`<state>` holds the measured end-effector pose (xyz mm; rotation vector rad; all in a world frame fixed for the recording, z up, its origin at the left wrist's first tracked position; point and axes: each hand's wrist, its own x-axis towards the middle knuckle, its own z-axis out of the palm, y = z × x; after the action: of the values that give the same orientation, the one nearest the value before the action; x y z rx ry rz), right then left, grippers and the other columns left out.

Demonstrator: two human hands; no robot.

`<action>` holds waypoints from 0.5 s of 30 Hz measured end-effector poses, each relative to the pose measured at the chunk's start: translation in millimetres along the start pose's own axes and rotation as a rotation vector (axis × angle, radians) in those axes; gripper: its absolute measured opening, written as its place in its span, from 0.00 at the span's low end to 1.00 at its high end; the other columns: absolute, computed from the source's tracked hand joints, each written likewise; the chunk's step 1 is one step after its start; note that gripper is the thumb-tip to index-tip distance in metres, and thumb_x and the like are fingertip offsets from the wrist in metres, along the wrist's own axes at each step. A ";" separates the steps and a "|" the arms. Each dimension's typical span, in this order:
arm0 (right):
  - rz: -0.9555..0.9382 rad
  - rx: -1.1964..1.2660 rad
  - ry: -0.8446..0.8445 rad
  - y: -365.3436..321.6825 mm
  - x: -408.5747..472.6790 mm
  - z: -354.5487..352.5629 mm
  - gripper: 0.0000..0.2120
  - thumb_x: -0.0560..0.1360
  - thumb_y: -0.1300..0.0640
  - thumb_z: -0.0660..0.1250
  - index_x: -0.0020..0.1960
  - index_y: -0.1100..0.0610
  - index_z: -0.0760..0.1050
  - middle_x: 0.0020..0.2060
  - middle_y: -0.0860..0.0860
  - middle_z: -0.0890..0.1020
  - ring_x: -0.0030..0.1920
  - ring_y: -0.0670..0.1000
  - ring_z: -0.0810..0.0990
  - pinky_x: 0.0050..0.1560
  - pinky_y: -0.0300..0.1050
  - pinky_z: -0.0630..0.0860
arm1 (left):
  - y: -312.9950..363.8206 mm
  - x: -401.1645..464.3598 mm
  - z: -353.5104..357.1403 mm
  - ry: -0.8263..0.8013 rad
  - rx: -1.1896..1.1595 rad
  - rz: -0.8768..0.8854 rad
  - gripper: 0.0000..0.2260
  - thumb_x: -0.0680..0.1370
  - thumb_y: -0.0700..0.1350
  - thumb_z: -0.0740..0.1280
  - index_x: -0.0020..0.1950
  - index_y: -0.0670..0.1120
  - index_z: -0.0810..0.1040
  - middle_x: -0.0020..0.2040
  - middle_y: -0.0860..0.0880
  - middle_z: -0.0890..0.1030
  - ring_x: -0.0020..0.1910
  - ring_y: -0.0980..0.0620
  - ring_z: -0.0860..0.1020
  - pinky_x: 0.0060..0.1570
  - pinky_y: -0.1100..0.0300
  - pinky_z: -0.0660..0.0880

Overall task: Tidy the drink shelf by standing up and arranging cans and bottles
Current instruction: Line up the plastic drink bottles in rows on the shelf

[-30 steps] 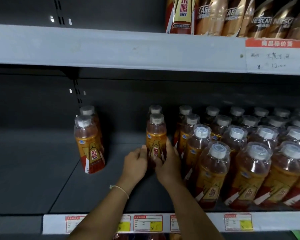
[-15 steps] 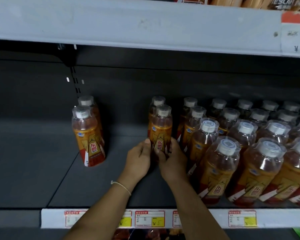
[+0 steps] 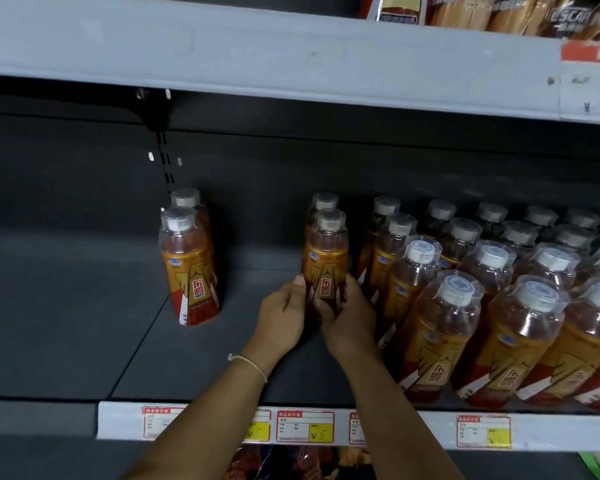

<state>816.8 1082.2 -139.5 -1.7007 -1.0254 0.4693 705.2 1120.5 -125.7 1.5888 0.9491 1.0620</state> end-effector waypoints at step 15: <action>-0.509 -0.129 0.166 -54.1 -37.3 38.9 0.18 0.75 0.63 0.71 0.64 0.61 0.78 0.56 0.57 0.80 0.56 0.56 0.80 0.58 0.50 0.77 | 32.2 -28.2 -98.9 0.523 0.236 0.529 0.10 0.81 0.44 0.60 0.53 0.46 0.81 0.44 0.57 0.80 0.46 0.62 0.78 0.48 0.71 0.71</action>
<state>746.0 1078.9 -111.2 -1.4849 -1.3307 -0.0678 605.6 1115.7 -84.7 1.8510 1.0438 1.8543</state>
